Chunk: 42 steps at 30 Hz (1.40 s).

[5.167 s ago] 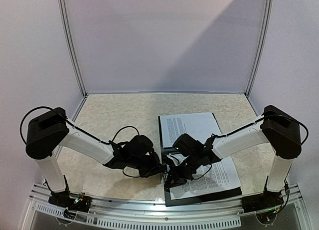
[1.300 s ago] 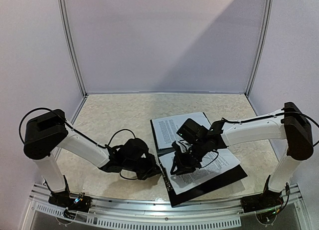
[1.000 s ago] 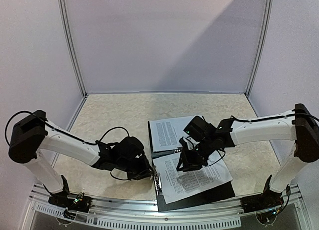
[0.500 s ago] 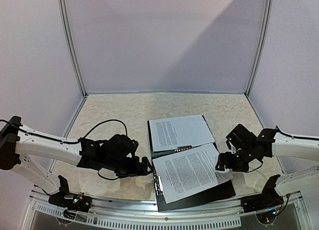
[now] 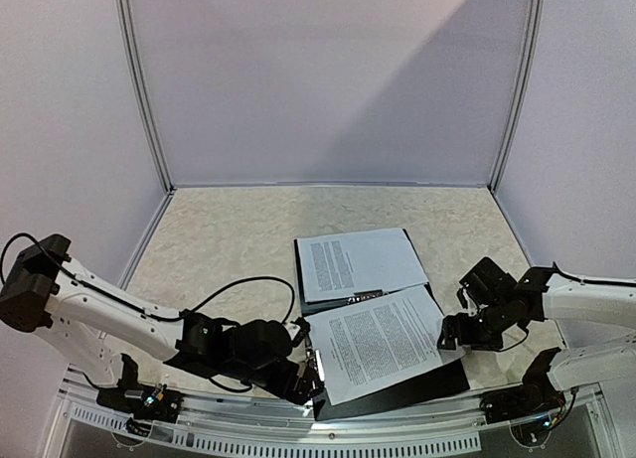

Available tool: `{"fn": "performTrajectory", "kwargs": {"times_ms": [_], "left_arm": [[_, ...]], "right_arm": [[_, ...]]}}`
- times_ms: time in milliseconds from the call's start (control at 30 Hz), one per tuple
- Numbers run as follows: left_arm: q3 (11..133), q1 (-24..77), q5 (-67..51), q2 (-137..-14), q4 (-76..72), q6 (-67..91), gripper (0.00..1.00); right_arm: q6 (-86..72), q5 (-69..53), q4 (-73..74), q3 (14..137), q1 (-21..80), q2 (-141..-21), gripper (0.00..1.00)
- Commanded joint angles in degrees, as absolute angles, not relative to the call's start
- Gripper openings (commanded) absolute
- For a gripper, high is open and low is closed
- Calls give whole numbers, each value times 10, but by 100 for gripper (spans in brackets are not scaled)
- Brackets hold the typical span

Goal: Put the files into the folder
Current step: Adjust the file in the spring clip on the folder.

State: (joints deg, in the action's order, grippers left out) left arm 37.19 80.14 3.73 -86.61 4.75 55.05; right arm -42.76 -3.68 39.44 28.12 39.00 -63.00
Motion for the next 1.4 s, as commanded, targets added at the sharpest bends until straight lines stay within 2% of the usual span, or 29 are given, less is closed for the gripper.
{"fn": "performTrajectory", "kwargs": {"times_ms": [0,267,333,433,633,900,967,1067,1133,1167,1267,1367], "left_arm": [[386,823,26,-926,11,561,97],[415,825,23,-969,-3,568,93],[421,824,26,-974,-2,568,93],[424,824,30,-975,20,568,93],[422,823,43,-971,25,578,93],[419,814,60,-964,29,584,94],[419,810,65,-959,40,592,94],[414,806,68,-950,47,598,95],[412,805,67,-946,46,599,95],[411,804,66,-946,46,599,95],[409,804,64,-944,47,600,95],[406,803,63,-940,48,604,95]], "right_arm": [[-434,-55,406,273,405,-591,79],[-460,-61,411,254,405,-533,32],[-467,-66,413,250,406,-531,26],[-473,-69,417,245,405,-528,21],[-481,-66,448,239,405,-511,16],[-480,-116,455,234,406,-489,16],[-472,-86,473,261,405,-482,20],[-456,16,524,314,405,-484,40],[-436,48,531,330,404,-509,46],[-430,49,529,332,401,-521,45],[-422,43,518,328,393,-570,35],[-426,42,509,319,385,-589,33]]}}
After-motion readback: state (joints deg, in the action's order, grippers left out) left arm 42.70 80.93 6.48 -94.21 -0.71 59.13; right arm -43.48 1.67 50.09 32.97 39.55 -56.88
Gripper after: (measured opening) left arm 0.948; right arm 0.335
